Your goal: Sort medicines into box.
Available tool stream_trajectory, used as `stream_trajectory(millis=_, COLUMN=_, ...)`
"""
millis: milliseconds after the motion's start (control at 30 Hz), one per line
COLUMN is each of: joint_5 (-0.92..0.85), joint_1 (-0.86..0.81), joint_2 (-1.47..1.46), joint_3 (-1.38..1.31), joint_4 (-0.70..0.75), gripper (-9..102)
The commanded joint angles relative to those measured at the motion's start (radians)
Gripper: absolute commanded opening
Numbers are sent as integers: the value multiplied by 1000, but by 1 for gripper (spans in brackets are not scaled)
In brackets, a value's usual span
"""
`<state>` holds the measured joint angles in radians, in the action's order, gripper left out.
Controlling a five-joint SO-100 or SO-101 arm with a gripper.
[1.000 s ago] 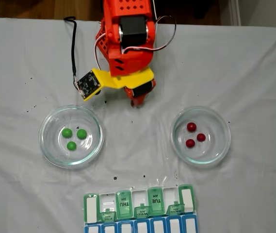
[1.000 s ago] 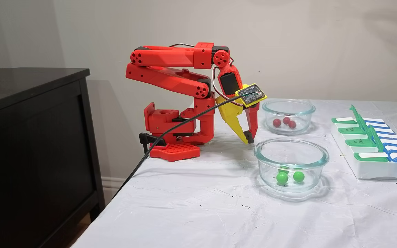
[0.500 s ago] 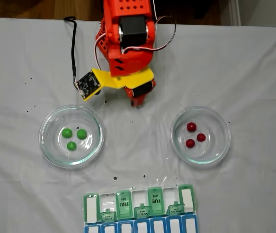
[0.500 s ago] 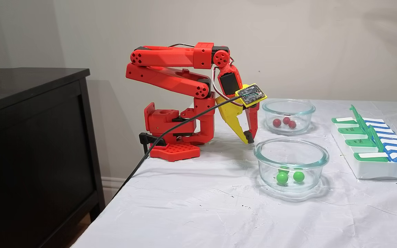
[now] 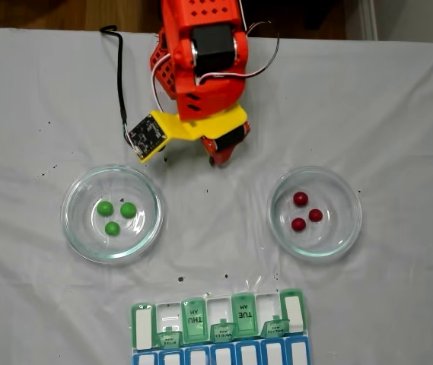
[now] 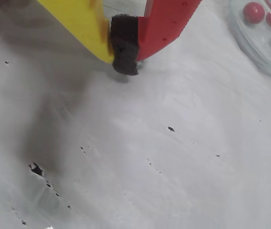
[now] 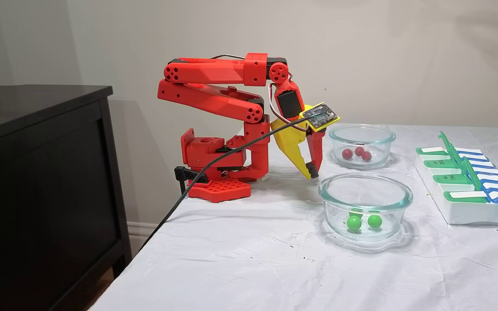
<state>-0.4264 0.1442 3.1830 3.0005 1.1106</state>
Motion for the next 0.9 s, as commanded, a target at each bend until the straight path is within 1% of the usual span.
stream_trajectory(millis=0, joint_5=28, joint_1=26, joint_2=21, joint_3=-75, joint_4=-51, gripper=0)
stream_trajectory(millis=100, joint_5=38, joint_1=61, joint_2=21, joint_3=-175, joint_4=-64, gripper=0)
stream_trajectory(millis=233, joint_5=66, joint_1=141, joint_2=-60, joint_3=-374, joint_4=8, gripper=0)
stream_trajectory(millis=300, joint_5=104, joint_1=198, joint_2=-169, joint_3=-497, joint_4=26, gripper=0)
stream_trajectory(millis=467, joint_5=158, joint_1=258, joint_2=-499, joint_3=-862, joint_4=110, gripper=0)
stream_trajectory(millis=500, joint_5=169, joint_1=252, joint_2=-522, joint_3=-897, joint_4=110, gripper=0)
stream_trajectory(millis=567, joint_5=187, joint_1=324, joint_2=-568, joint_3=-969, joint_4=106, gripper=0)
stream_trajectory(millis=700, joint_5=236, joint_1=439, joint_2=-653, joint_3=-1072, joint_4=158, gripper=0)
stream_trajectory(millis=767, joint_5=241, joint_1=503, joint_2=-653, joint_3=-1063, joint_4=172, gripper=0)
stream_trajectory(millis=800, joint_5=239, joint_1=505, joint_2=-617, joint_3=-1020, joint_4=155, gripper=0)
stream_trajectory(millis=833, joint_5=256, joint_1=554, joint_2=-592, joint_3=-1002, joint_4=140, gripper=0)
stream_trajectory(millis=867, joint_5=267, joint_1=571, joint_2=-643, joint_3=-1055, joint_4=178, gripper=0)
